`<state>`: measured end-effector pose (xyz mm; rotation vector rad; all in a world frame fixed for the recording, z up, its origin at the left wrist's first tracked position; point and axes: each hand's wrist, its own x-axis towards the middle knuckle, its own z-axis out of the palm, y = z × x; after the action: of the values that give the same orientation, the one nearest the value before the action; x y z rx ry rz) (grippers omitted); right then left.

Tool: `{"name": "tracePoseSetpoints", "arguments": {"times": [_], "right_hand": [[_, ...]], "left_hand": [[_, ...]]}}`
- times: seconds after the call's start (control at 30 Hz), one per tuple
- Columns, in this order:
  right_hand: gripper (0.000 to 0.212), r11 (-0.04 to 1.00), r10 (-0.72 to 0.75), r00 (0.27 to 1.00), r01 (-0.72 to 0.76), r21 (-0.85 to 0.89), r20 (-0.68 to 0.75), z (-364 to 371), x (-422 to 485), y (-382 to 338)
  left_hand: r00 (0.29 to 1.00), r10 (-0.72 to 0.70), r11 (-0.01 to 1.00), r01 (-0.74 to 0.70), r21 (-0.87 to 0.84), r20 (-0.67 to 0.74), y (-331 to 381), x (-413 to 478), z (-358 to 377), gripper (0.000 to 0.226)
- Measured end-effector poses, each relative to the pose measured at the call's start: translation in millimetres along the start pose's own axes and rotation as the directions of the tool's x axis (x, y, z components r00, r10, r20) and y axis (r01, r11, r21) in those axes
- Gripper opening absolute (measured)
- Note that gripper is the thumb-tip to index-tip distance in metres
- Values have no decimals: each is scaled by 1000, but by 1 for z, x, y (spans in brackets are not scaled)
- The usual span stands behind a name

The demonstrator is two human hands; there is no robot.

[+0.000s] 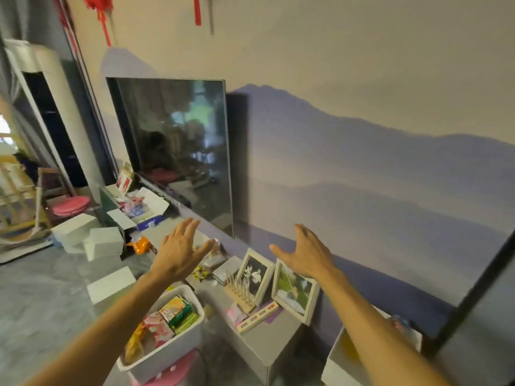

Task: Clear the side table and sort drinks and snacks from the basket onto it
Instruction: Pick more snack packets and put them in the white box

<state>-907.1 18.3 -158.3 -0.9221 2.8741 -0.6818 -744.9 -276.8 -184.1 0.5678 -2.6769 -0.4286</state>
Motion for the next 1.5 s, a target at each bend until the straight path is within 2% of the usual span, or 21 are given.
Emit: {"name": "tracePoseSetpoints", "arguments": {"times": [0.17,0.27,0.4,0.5,0.6,0.8,0.97,1.1,1.3,1.4,1.5], "right_hand": [[115,996,-85,992,83,31,88,53,21,-89],[108,992,-127,981,126,16,143,87,34,-142],[98,984,-171,966,176,-9,192,133,52,-196],[94,983,-177,955,183,-2,237,171,63,-224],[102,981,-181,937,192,-7,300,208,77,-243],[115,973,-178,885,222,-55,431,297,137,-255],[108,949,-232,820,309,-64,523,379,201,-258],[118,941,-204,753,327,-86,626,458,239,-253],[95,883,-228,673,448,-142,704,602,252,-233],[100,875,-193,660,451,-178,726,676,248,-220],[112,885,-142,655,420,-201,742,746,237,-203]], "left_hand": [[990,-137,990,137,11,20,-89,-33,-37,97],[981,-194,981,193,8,20,-141,-49,-55,100],[972,-232,973,233,0,28,-194,-57,-66,80],[958,-279,960,280,-8,61,-229,-58,-60,78],[941,-319,946,323,-23,114,-259,-55,-45,78],[880,-422,899,437,-20,217,-319,-39,13,98],[793,-539,829,559,11,286,-369,-19,80,115],[668,-654,722,691,31,356,-399,-15,132,102],[511,-745,591,804,69,429,-450,-23,227,102],[432,-769,517,854,60,471,-481,-34,293,103],[414,-785,476,879,20,462,-507,-48,358,104]]}}
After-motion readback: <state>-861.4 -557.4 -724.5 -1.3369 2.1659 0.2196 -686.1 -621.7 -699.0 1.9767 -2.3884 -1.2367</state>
